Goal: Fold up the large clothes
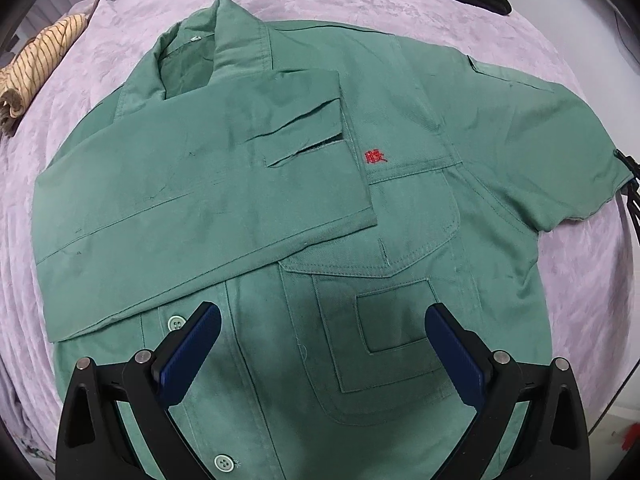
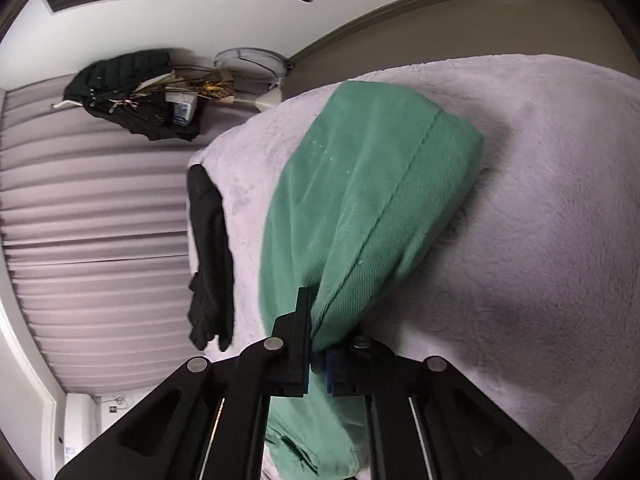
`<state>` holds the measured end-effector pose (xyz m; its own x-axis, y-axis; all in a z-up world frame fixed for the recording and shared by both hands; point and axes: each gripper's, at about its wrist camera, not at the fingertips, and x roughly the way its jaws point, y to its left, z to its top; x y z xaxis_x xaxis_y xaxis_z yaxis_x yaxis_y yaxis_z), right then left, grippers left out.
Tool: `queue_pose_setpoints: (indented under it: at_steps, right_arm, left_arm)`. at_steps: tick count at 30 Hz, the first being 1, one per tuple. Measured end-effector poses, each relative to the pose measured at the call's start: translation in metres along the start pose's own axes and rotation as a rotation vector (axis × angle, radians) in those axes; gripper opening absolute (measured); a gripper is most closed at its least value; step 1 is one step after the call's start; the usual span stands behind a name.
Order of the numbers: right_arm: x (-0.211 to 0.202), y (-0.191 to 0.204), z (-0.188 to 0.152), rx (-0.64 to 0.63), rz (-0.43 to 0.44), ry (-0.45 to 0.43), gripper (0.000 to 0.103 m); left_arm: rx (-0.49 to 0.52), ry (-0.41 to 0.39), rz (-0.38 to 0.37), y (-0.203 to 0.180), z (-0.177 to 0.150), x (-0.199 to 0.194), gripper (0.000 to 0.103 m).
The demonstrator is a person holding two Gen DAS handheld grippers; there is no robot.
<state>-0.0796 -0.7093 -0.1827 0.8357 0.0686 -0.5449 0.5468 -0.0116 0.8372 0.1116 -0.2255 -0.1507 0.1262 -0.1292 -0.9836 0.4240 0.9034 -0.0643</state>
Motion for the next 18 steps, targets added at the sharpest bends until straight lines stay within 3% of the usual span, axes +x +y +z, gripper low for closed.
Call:
queue_pose_setpoints:
  at_steps: [5, 10, 14, 18]
  right_arm:
    - [0.001, 0.037, -0.020, -0.105, 0.126, 0.044, 0.005]
    - [0.025, 0.112, -0.073, -0.330, 0.175, 0.174, 0.006]
    - [0.069, 0.173, -0.158, -0.590, 0.160, 0.344, 0.006]
    - [0.123, 0.195, -0.281, -0.834, 0.099, 0.524, 0.006]
  left_arm:
    - [-0.012, -0.042, -0.001, 0.028, 0.001, -0.013, 0.102]
    - [-0.052, -0.089, 0.003, 0.065, -0.003, -0.024, 0.102]
    - [-0.109, -0.125, 0.025, 0.102, -0.004, -0.025, 0.102]
    - [-0.186, -0.142, 0.047, 0.153, -0.013, -0.025, 0.102]
